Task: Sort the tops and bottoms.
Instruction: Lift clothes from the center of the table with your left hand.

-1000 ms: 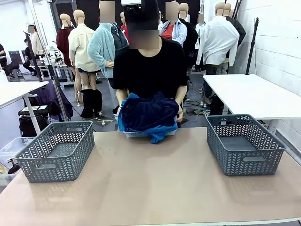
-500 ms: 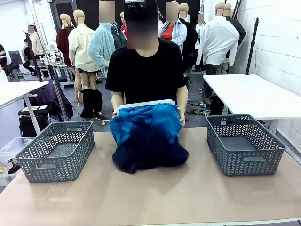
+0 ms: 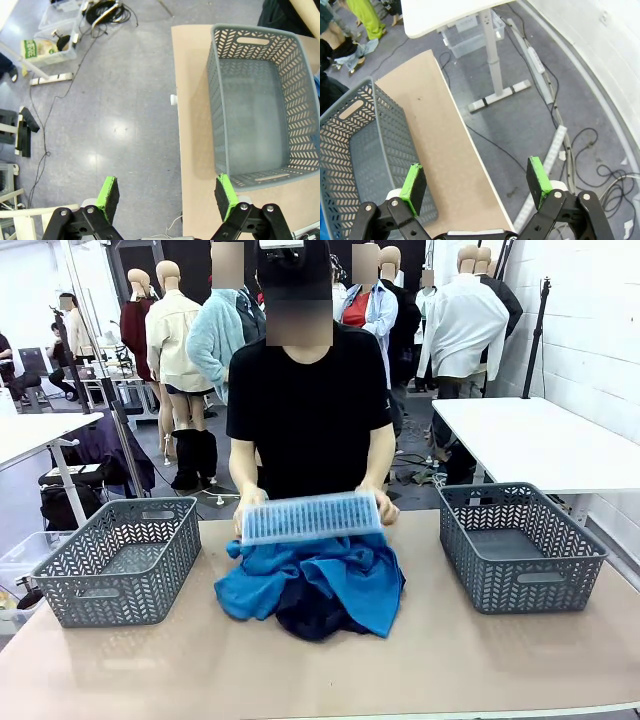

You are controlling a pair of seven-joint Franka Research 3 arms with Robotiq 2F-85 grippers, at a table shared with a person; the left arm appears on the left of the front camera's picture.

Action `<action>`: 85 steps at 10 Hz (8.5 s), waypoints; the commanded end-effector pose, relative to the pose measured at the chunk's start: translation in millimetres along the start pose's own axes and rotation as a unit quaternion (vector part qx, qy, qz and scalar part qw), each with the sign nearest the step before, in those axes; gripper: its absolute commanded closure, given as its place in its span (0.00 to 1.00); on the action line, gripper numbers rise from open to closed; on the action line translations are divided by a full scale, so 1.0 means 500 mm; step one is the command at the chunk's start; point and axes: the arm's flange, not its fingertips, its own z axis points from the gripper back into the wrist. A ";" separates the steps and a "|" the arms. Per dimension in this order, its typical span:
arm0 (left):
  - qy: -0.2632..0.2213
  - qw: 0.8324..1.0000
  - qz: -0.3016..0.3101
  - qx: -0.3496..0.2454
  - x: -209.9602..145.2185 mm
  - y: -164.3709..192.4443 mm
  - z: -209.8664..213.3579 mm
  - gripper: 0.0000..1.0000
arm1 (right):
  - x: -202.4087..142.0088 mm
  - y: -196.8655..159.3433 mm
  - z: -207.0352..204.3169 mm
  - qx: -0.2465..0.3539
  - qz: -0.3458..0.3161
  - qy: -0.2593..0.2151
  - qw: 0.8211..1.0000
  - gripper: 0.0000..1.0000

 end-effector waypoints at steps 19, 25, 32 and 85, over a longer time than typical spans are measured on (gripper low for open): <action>-0.003 1.000 0.001 -0.005 -0.005 0.001 0.001 0.00 | -0.001 0.007 -0.002 -0.005 -0.010 0.003 1.000 0.00; -0.003 1.000 0.001 -0.005 -0.005 0.001 0.001 0.00 | -0.001 0.007 -0.002 -0.005 -0.010 0.003 1.000 0.00; -0.003 1.000 0.001 -0.005 -0.005 0.001 0.001 0.00 | -0.001 0.007 -0.002 -0.005 -0.010 0.003 1.000 0.00; -0.003 1.000 0.001 -0.005 -0.005 0.001 0.001 0.00 | -0.001 0.007 -0.002 -0.005 -0.010 0.003 1.000 0.00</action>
